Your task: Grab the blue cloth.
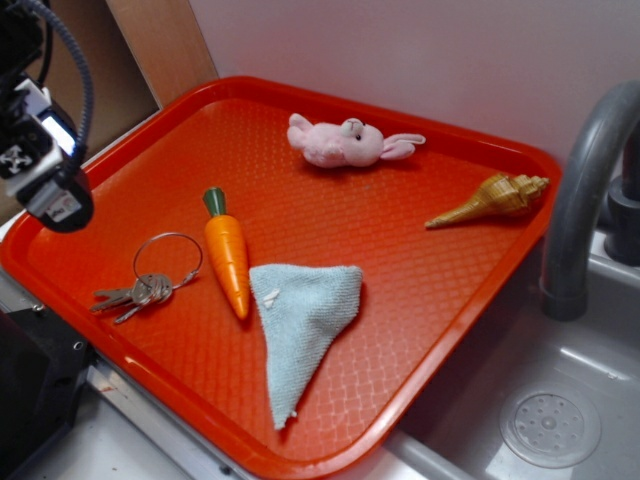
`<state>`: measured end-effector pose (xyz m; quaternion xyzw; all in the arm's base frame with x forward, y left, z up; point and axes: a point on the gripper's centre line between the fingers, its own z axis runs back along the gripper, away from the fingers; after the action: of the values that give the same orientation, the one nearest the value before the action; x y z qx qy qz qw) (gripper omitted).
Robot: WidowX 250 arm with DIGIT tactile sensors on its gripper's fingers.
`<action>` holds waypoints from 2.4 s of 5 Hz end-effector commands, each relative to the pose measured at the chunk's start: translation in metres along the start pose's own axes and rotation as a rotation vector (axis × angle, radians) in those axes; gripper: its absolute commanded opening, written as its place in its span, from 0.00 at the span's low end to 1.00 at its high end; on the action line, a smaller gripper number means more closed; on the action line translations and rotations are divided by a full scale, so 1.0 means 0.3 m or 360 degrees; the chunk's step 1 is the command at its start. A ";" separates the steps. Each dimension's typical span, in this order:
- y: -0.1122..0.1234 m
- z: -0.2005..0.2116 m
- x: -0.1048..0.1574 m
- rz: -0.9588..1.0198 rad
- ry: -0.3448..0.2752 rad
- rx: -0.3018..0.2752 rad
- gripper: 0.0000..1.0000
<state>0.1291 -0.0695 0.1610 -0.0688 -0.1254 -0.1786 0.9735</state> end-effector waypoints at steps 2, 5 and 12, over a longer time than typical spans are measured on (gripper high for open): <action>-0.201 -0.425 0.147 -0.0528 0.0035 0.0085 1.00; -0.070 -0.428 0.200 -0.0386 0.0022 -0.0079 1.00; -0.011 -0.413 0.183 -0.0102 0.0194 0.0138 0.00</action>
<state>0.2012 -0.1060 0.0450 -0.0063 -0.0485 -0.2118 0.9761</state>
